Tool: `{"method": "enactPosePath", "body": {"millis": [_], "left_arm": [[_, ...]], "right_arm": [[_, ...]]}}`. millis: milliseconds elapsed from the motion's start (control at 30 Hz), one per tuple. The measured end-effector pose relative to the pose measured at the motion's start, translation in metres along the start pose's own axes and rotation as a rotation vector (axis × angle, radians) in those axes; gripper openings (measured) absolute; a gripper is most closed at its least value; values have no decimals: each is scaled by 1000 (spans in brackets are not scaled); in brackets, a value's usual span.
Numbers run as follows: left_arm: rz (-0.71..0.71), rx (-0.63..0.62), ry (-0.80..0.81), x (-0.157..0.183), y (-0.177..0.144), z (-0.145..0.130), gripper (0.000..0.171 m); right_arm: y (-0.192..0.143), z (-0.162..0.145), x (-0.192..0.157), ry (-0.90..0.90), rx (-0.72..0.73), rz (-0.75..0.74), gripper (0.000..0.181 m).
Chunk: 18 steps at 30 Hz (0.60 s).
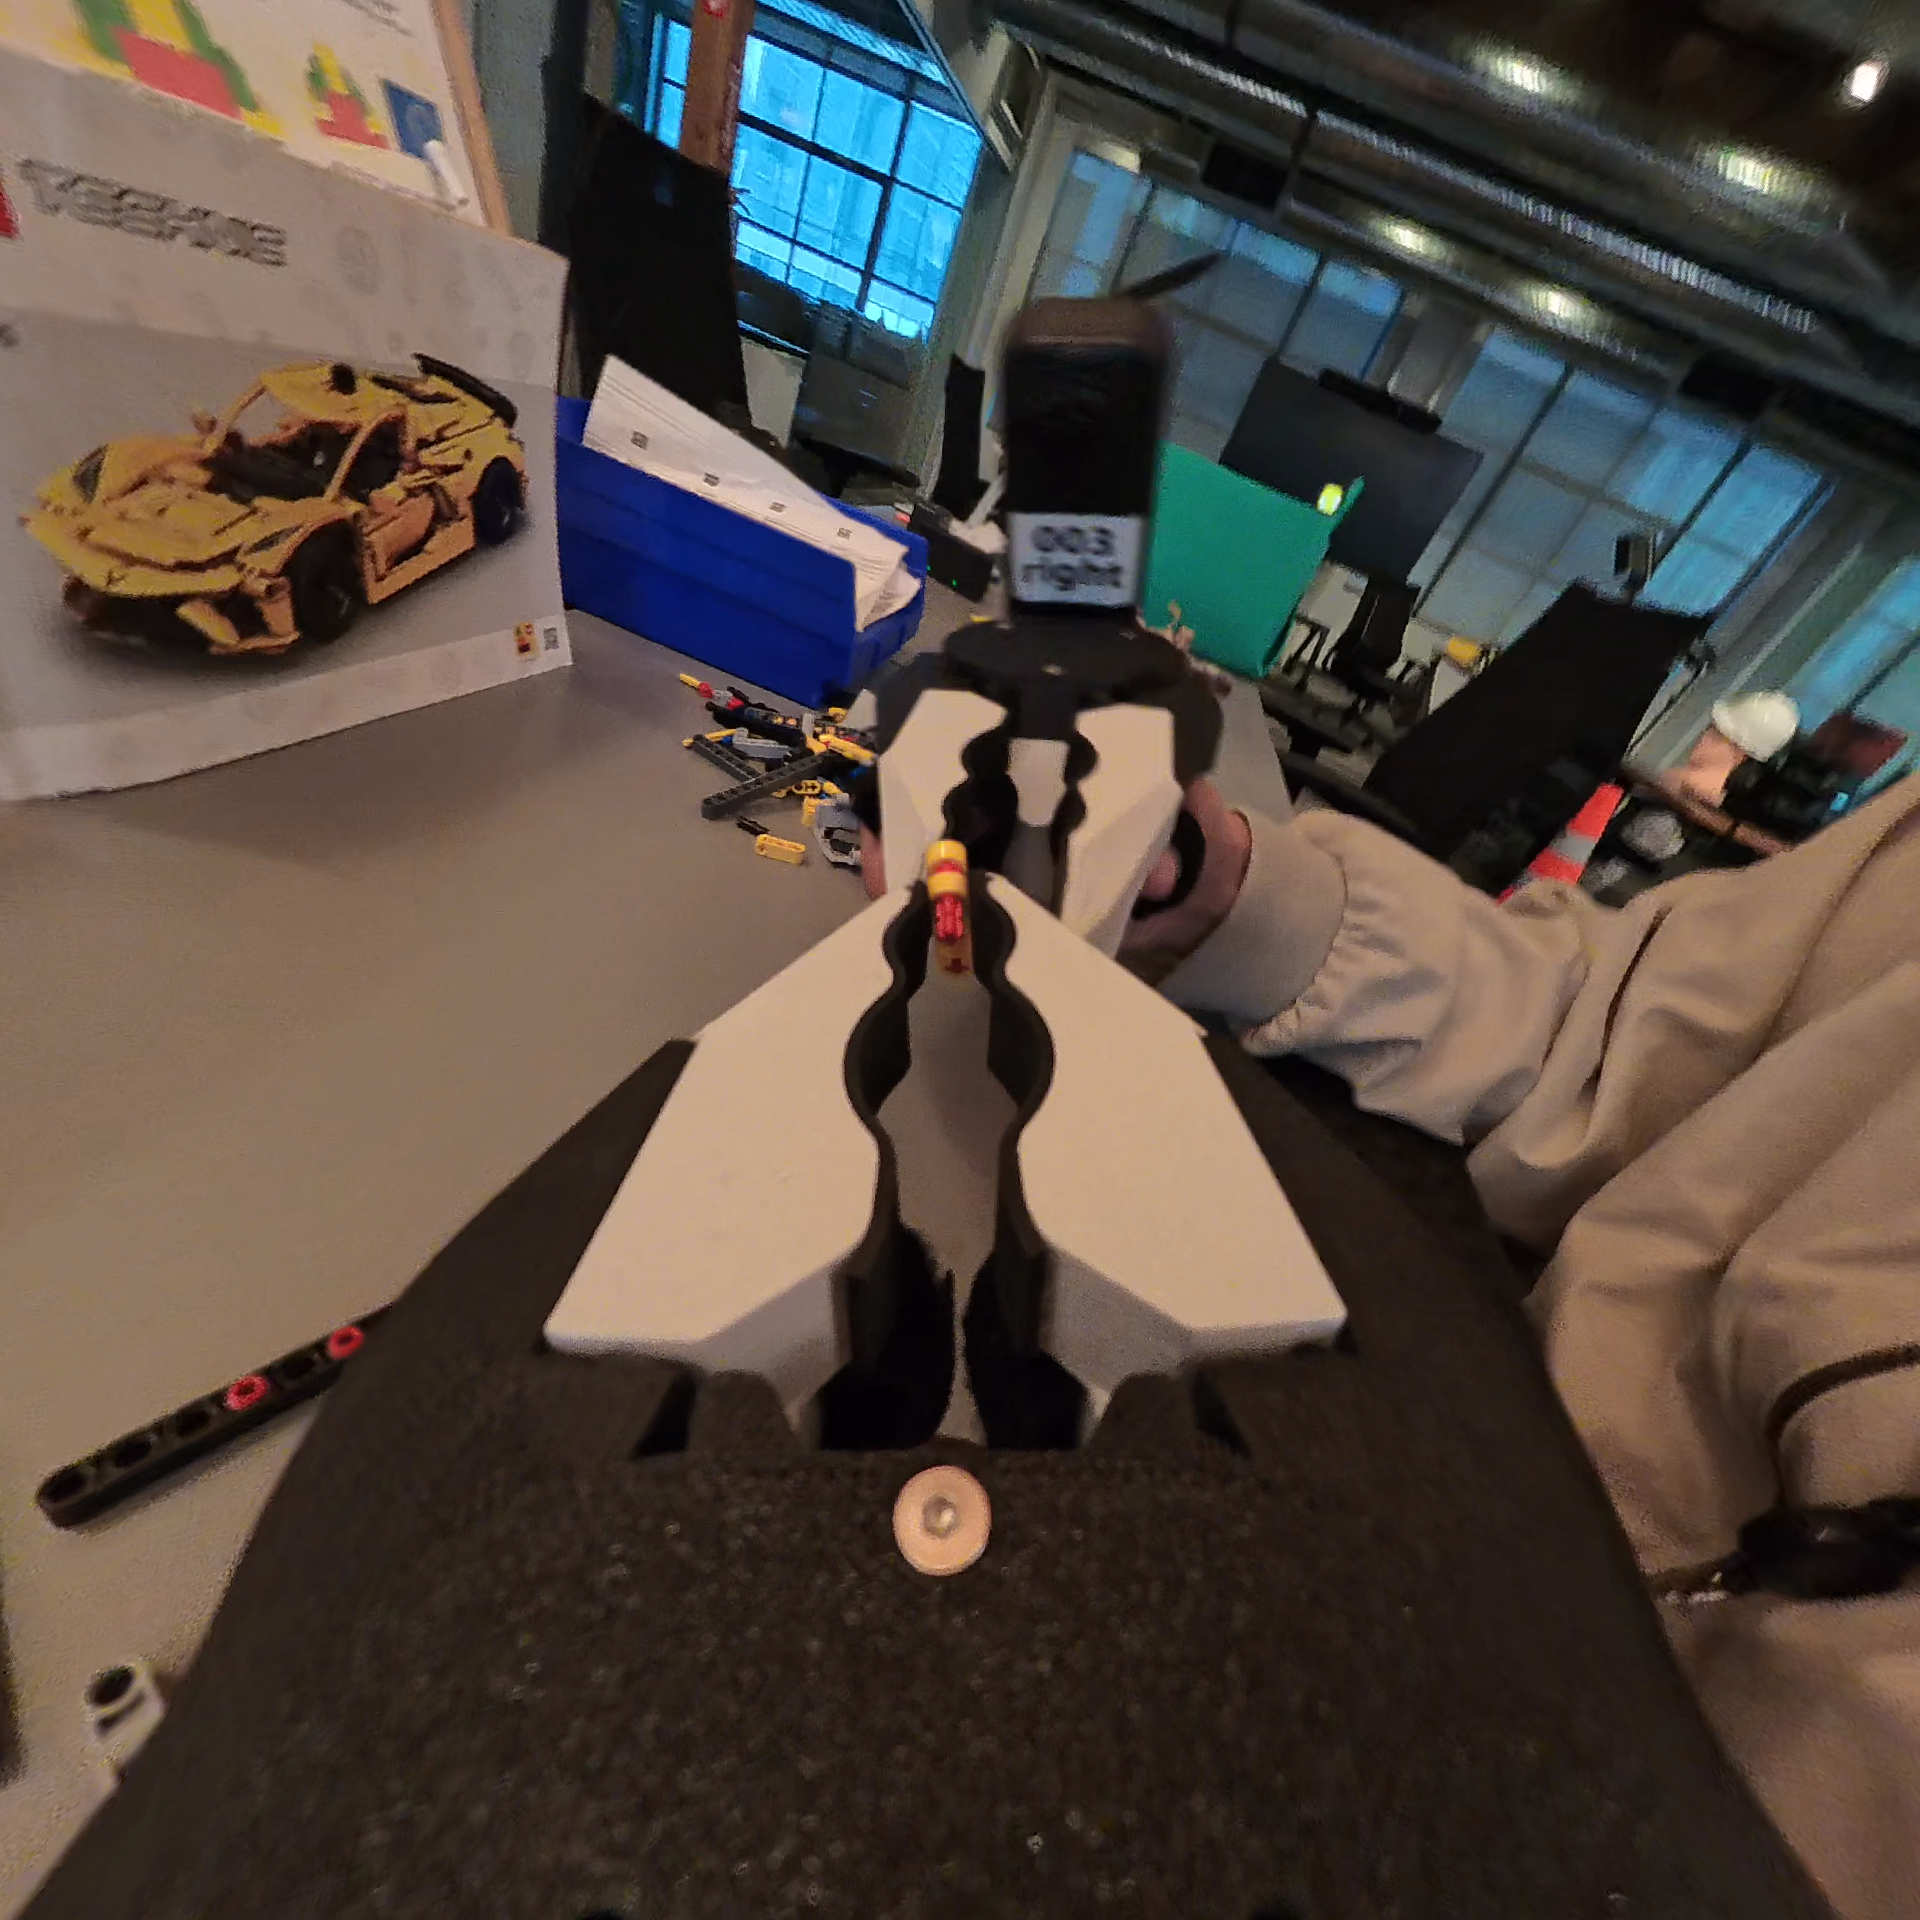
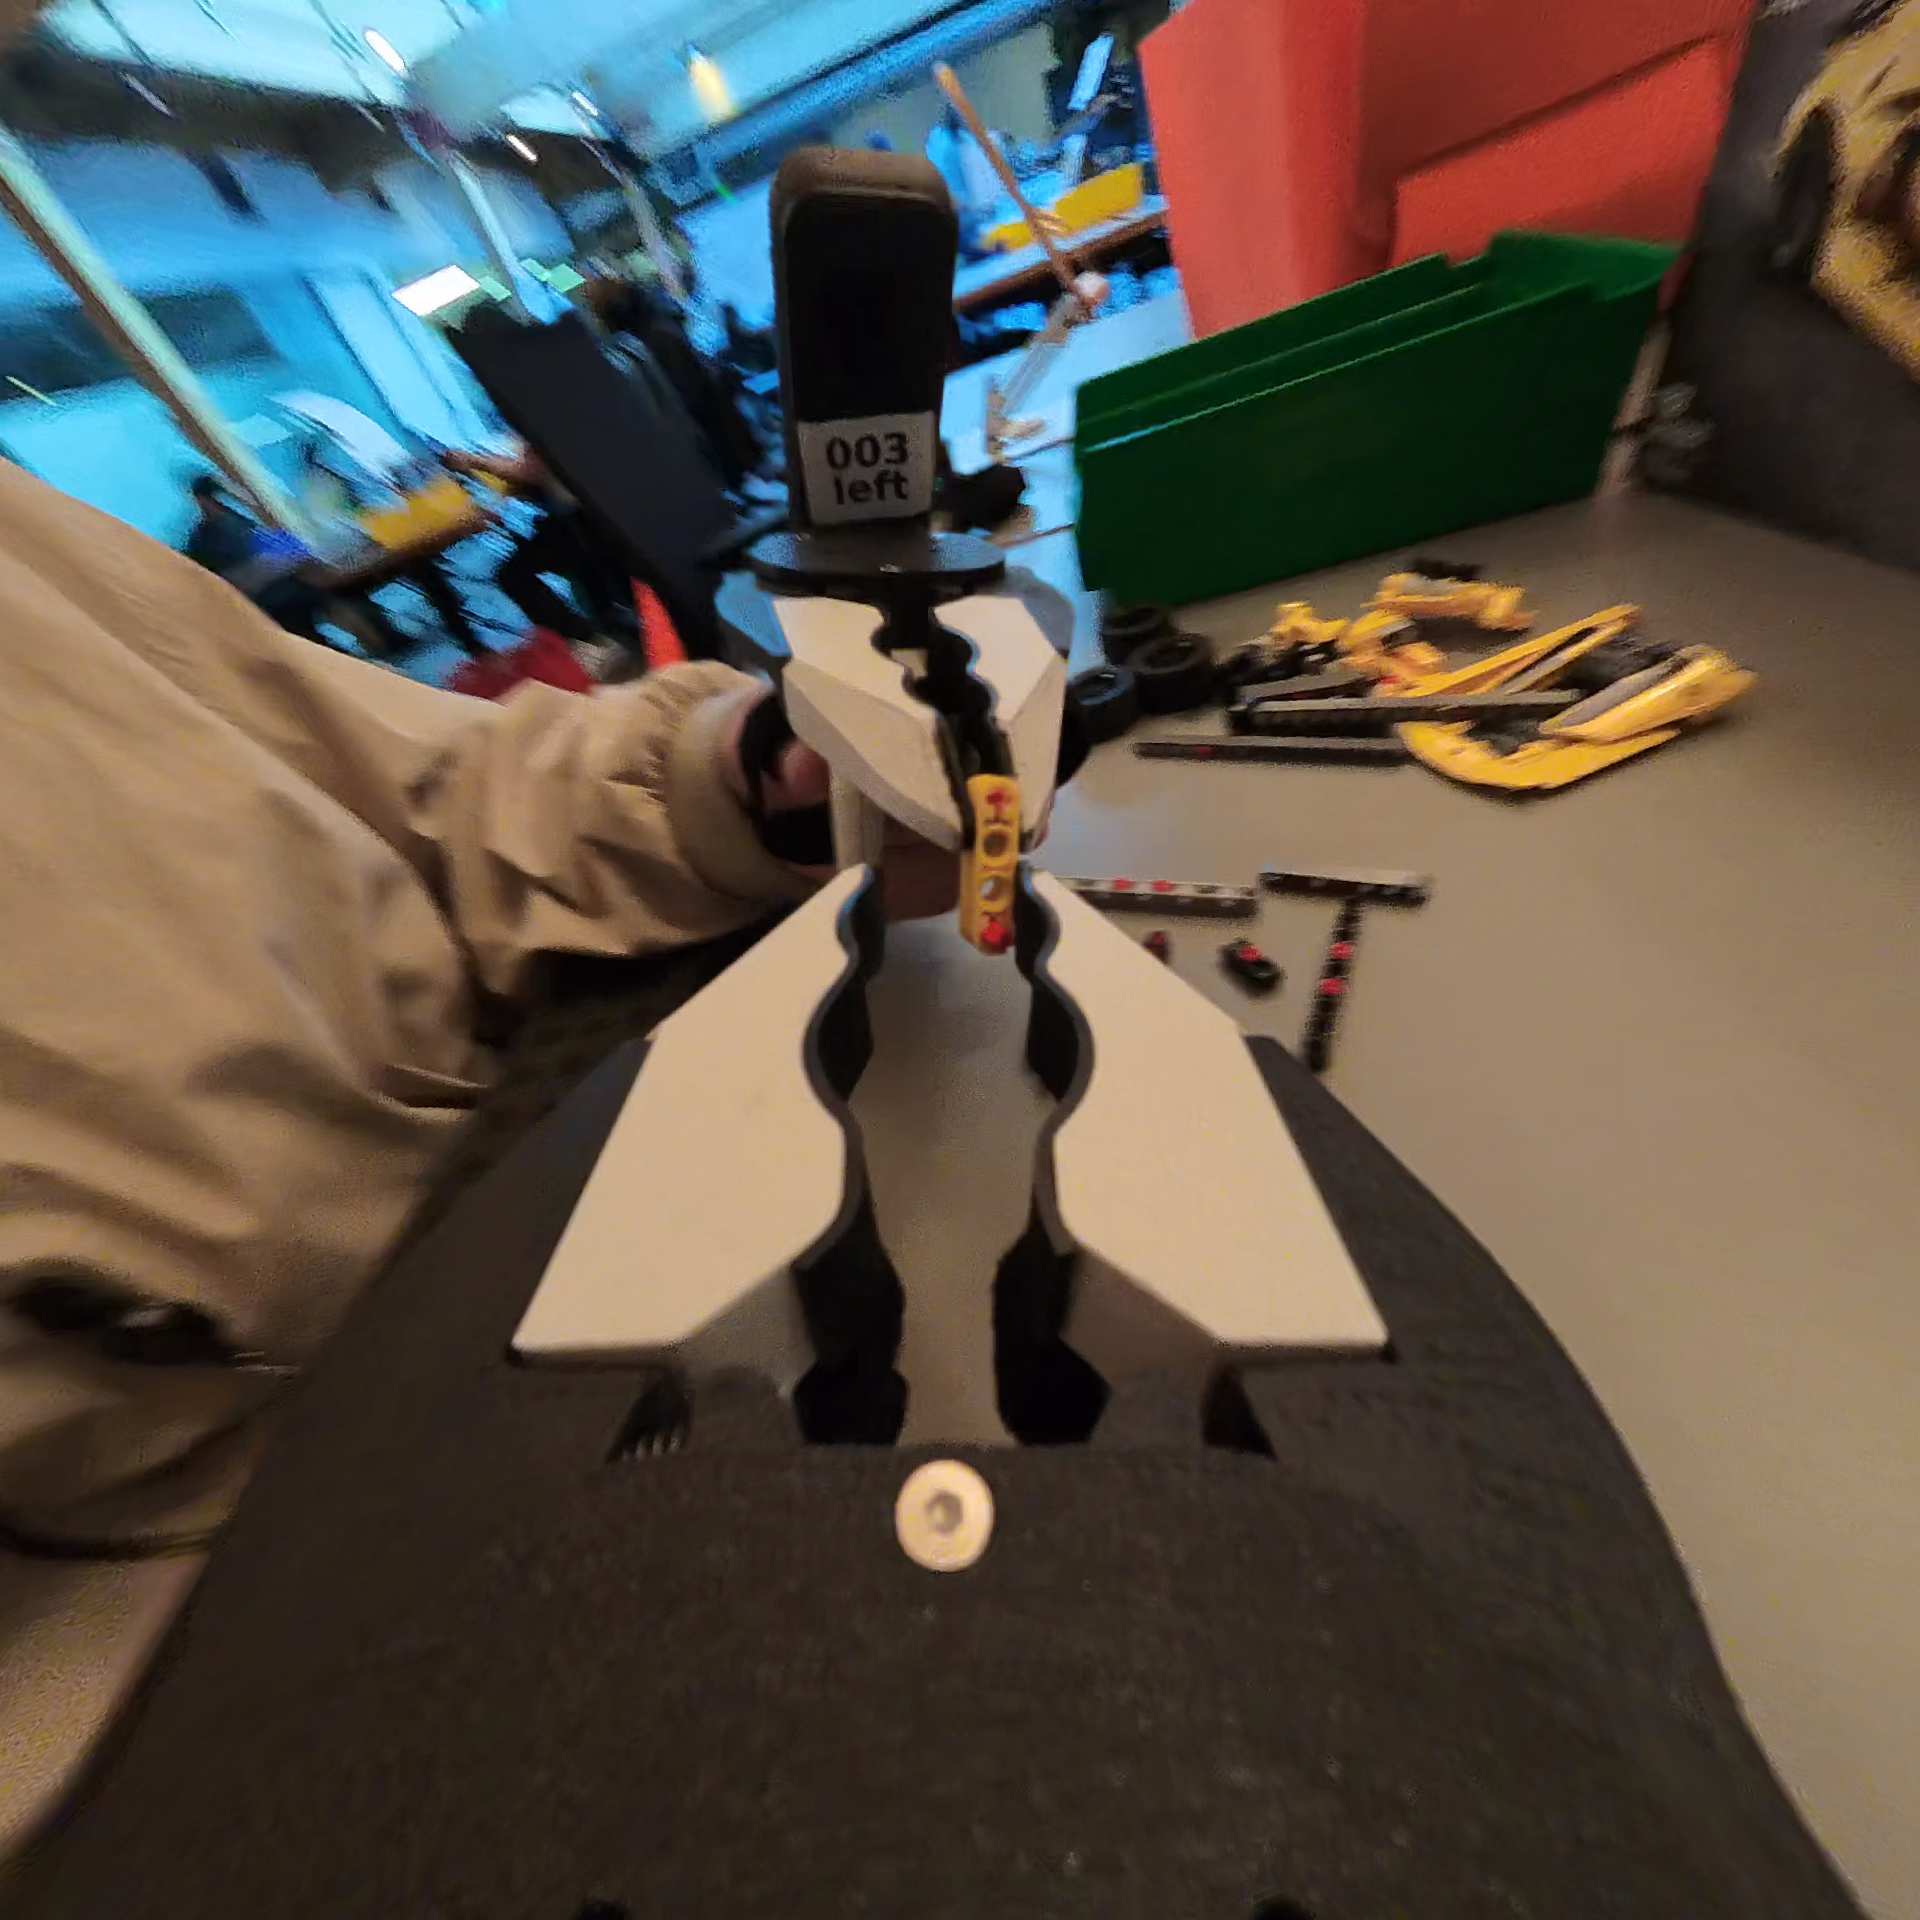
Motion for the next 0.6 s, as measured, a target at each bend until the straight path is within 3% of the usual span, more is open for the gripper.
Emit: {"method": "enactPosePath", "body": {"millis": [33, 100, 233, 600], "left_arm": [[-5, 16, -41, -3, -1, 0, 7], [-31, 33, -90, -5, -1, 0, 7], [-95, 20, -153, -5, -1, -2, 7], [-62, 32, -102, -5, -5, 1, 3]], "right_arm": [[2, 0, 3, -52, -16, -73, 24], [2, 1, 10, -102, -28, -177, 10], [-1, 0, 10, 96, 16, -1, 8], [-8, 5, 12, 138, 63, 8, 6]]}}
Point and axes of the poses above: each gripper's, where its closed fingertips meet, y out along the fingers, z out of its top, x = y × z across the jaws, the point moved 3 cm from there along -y, back along the fingers, and after that the axes turned 9 degrees about -x, right-handed, at the moved point
